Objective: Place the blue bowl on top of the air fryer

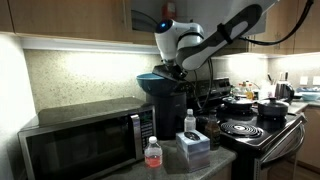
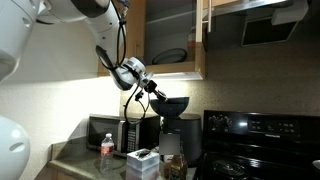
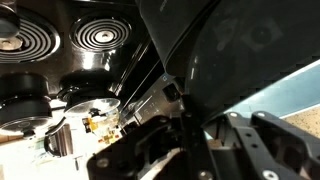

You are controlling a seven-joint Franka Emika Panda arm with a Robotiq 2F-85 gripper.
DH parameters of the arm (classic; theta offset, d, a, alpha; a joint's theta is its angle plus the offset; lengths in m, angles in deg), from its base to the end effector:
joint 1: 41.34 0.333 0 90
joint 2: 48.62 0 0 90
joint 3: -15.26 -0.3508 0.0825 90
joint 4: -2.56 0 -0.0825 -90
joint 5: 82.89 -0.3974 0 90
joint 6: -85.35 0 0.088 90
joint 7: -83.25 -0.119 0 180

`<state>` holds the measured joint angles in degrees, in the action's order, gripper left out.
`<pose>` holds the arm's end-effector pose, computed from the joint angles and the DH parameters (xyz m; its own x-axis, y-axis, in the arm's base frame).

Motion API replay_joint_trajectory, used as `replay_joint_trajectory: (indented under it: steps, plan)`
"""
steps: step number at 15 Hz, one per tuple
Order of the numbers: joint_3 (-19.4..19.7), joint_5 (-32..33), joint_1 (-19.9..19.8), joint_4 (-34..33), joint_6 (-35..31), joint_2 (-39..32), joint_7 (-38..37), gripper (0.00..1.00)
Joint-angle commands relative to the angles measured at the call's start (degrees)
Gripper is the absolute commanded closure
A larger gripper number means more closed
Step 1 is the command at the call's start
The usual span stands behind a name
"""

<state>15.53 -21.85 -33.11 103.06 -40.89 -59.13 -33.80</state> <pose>0.6688 0.0549 0.5269 -0.0164 -0.6746 0.7380 -0.8625 -0.3638 -0.3517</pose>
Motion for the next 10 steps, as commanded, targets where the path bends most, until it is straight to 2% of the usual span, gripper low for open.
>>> replay_joint_trajectory:
  steps: [1,2,10]
  plan:
    - [-0.9,0.1,-0.8,-0.1,0.2,0.0,0.1,0.92]
    - [-0.9,0.1,-0.8,-0.1,0.2,0.0,0.1,0.95]
    - [1.3,4.1,-1.1,-4.6,7.9,-5.1,-6.6,0.95]
